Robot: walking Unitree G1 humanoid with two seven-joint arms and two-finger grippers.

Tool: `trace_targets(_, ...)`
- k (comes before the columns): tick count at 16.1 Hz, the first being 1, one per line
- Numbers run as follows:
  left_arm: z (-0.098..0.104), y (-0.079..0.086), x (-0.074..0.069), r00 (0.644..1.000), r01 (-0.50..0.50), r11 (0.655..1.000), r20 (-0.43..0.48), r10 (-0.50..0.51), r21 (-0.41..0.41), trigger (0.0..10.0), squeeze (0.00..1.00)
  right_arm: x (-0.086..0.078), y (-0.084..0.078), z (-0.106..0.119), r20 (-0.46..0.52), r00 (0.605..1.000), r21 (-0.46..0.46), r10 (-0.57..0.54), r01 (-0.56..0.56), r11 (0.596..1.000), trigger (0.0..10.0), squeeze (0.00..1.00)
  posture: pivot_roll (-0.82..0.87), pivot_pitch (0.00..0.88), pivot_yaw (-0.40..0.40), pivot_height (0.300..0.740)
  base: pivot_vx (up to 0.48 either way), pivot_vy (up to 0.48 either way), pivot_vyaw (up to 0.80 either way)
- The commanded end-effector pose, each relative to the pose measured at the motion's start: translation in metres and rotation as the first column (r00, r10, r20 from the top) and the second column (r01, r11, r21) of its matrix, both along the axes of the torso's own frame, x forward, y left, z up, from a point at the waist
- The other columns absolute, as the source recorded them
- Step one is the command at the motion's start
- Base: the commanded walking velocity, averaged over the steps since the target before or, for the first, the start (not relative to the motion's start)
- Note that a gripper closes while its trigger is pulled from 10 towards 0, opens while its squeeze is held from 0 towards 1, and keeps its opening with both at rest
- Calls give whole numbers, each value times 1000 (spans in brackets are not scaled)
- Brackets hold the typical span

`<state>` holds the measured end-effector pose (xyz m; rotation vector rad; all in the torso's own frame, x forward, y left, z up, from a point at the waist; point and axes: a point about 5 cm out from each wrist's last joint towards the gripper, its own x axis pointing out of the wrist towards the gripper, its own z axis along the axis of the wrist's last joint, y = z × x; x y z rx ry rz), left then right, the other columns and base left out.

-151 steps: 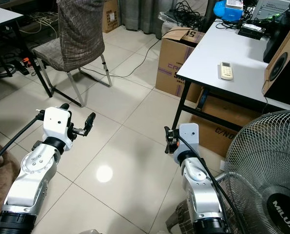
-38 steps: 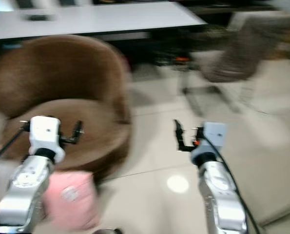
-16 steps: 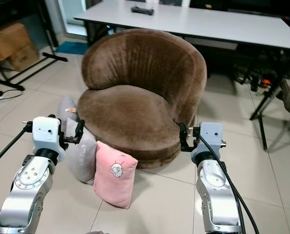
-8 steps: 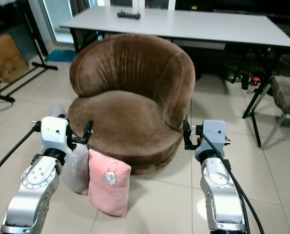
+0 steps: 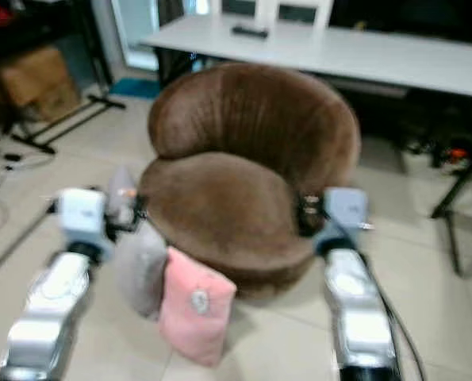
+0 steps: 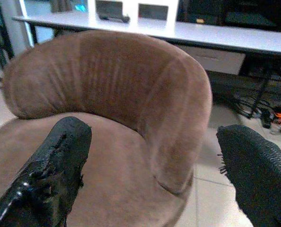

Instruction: Move the pillow to the sofa from floor

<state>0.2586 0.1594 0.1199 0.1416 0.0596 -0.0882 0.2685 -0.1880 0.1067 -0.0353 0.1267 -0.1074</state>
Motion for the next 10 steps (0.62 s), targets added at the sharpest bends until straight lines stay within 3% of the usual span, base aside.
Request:
trace_targets(1, 4, 8, 1, 999, -29, 999, 18, 28, 17, 10000, 0, 2, 8, 2, 10, 1000, 26, 21, -21, 999, 10000, 0, -20, 0, -16, 740, 311, 0, 0)
trace_targets(10, 5, 9, 4, 999, -41, 999, 24, 41, 18, 10000, 0, 7, 8, 3, 24, 999, 49, 28, -29, 998, 10000, 0, -11, 0, -17, 740, 311, 0, 0)
